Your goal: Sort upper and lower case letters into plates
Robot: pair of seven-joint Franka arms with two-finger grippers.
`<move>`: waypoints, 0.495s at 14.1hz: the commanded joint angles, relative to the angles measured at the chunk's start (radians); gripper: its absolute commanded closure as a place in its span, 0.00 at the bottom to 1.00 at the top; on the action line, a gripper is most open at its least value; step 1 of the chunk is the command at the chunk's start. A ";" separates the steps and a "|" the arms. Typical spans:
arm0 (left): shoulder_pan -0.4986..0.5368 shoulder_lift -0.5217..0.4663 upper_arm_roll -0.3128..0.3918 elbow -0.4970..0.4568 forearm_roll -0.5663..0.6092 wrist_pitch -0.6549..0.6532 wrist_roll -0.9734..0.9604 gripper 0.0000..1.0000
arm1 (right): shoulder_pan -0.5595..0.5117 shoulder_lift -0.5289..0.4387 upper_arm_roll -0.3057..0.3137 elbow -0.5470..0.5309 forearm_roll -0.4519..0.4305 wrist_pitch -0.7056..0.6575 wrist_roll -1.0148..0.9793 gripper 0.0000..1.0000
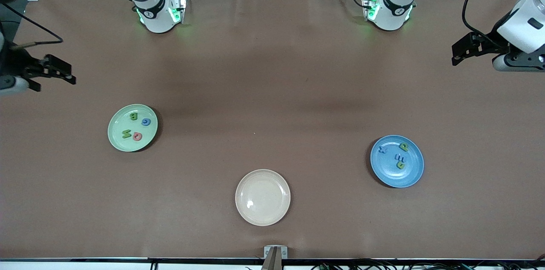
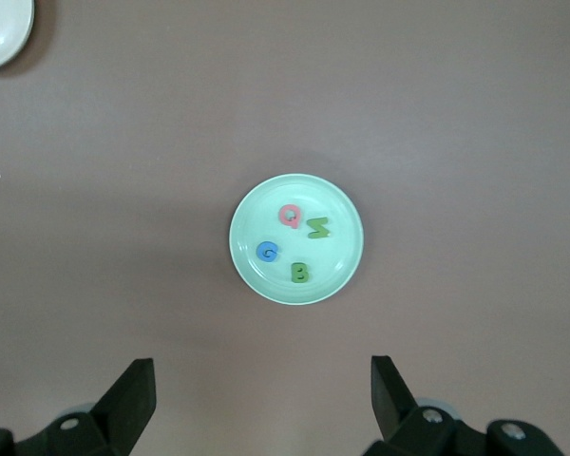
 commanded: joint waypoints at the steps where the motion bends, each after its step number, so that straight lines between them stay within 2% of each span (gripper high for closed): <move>1: 0.009 -0.024 0.001 -0.011 -0.015 0.005 -0.001 0.00 | -0.007 0.017 0.013 0.151 -0.023 -0.100 0.067 0.00; 6: 0.023 -0.024 0.003 -0.009 -0.015 0.005 0.008 0.00 | -0.011 0.023 0.013 0.226 -0.020 -0.092 0.084 0.00; 7: 0.024 -0.026 0.003 -0.009 -0.017 0.005 0.016 0.00 | -0.010 0.028 0.011 0.232 -0.017 -0.091 0.136 0.00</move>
